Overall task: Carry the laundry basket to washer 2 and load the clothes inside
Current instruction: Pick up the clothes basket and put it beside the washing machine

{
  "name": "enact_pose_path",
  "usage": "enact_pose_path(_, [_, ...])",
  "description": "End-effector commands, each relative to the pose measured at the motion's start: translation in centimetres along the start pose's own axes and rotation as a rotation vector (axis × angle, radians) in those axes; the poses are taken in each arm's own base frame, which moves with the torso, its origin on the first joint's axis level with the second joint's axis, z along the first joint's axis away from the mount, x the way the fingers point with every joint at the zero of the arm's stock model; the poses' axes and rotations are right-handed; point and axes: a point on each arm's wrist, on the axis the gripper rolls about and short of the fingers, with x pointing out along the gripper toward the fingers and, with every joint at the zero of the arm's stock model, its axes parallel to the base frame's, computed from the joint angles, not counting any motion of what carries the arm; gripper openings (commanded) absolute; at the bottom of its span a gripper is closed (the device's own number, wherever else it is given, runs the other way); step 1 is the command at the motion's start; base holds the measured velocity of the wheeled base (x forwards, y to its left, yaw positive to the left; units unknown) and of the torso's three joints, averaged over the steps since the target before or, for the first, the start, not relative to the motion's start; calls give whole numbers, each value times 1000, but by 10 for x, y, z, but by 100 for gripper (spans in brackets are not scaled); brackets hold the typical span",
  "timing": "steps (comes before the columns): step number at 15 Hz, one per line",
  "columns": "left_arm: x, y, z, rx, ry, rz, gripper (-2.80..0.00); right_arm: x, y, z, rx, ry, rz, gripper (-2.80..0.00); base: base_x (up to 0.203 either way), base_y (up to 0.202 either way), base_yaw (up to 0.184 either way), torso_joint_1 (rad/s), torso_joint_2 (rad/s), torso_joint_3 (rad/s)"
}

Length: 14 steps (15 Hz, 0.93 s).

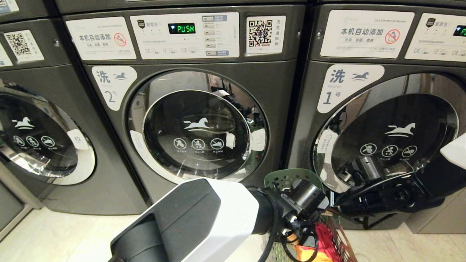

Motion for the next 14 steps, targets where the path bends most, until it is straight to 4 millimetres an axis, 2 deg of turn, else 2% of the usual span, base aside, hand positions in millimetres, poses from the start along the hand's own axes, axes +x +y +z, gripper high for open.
enact_pose_path(1, [-1, -2, -1, -1, 1, -1, -280, -4, 0, -2, 4, -1, 2, -280, 0, 0, 0, 0, -2, -198])
enact_pose_path(7, [0, -2, -2, 1, 8, 3, -280, -2, -8, -5, 18, 1, -9, -280, 0, 0, 0, 2, 2, -199])
enact_pose_path(14, [2, 0, -4, 1, 16, 13, -280, 18, -15, -4, 14, 6, -11, -280, 0, 0, 0, 3, 3, -199])
